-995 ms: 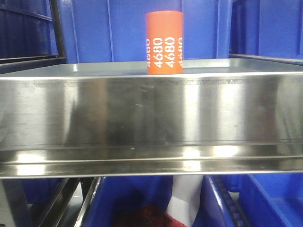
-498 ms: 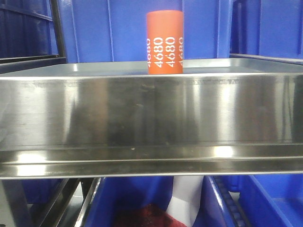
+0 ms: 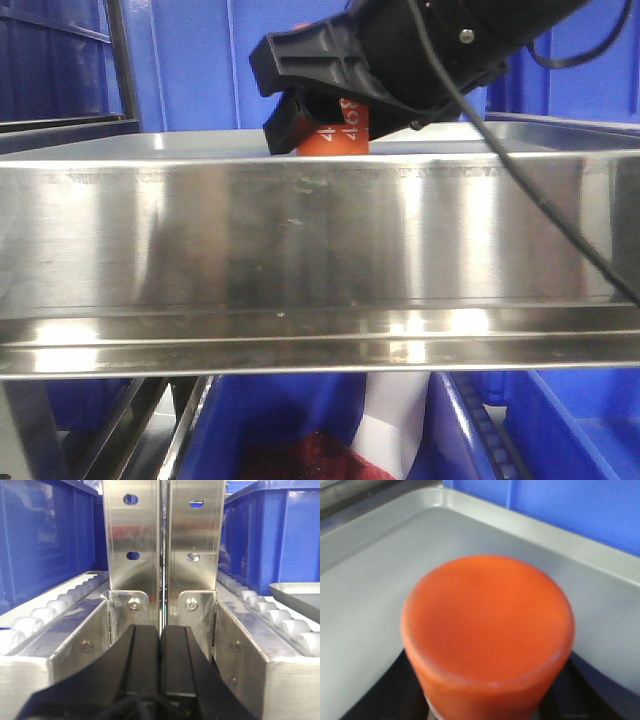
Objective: Grab orange capacitor from left shelf to right conveyor
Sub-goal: 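Lower the right gripper over the orange cylinder and close on it, then lift the orange cylinder up off the shelf with the right gripper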
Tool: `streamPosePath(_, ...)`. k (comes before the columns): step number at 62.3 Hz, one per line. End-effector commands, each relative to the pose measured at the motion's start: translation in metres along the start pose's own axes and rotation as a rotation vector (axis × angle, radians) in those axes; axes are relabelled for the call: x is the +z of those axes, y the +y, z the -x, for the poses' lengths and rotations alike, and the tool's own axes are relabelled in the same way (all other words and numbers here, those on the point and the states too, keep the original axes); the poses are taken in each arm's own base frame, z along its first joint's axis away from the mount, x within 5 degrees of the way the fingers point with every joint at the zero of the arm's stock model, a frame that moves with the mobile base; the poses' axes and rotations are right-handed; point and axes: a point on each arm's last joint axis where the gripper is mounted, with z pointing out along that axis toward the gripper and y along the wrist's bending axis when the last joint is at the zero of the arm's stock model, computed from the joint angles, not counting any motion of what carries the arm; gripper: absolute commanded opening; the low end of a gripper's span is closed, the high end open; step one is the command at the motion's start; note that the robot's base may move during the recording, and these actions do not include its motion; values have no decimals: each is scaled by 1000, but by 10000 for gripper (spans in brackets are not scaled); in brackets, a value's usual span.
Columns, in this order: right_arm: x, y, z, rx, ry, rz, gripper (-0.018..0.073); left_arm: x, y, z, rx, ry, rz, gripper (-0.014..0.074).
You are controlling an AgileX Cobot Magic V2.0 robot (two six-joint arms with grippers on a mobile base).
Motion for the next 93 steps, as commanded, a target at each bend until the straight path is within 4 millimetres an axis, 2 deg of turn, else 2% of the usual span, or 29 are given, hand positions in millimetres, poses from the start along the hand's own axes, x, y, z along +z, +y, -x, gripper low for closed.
streamPosePath(1,-14,3,25,-8,-127,30,84,0,0,10,-6,-88,-7,-105)
streamPosePath(5,-20,5,28,-9,-143,34,43,0,0,10,-6,-88,-7,-105)
streamPosePath(15,-50,11,39,-24,-180,40,57,0,0,10,-6,-88,-7,-105)
streamPosePath(25,-102,18,43,-74,-215,40,57,0,0,10,-6,-88,-7,-105)
streamPosePath(28,-124,19,40,-86,-239,47,57,0,0,10,-6,-88,-7,-105)
streamPosePath(34,-157,20,30,-90,-290,75,57,0,0,10,-6,-88,-7,-105)
streamPosePath(43,-208,11,-2,-83,-376,97,57,0,0,10,-6,-88,-7,-105)
streamPosePath(55,-252,-6,-44,-61,-478,93,57,0,0,10,-6,-88,-7,-105)
streamPosePath(64,-271,-17,-74,-53,-532,77,57,0,0,10,-6,-88,-7,-105)
streamPosePath(70,-278,-22,-86,-44,-553,71,57,0,0,10,-6,-88,-7,-105)
streamPosePath(78,-282,-24,-94,-38,-580,73,57,0,0,10,-6,-88,-7,-105)
streamPosePath(93,-283,-25,-95,-38,-586,75,57,0,0,10,-6,-88,-7,-105)
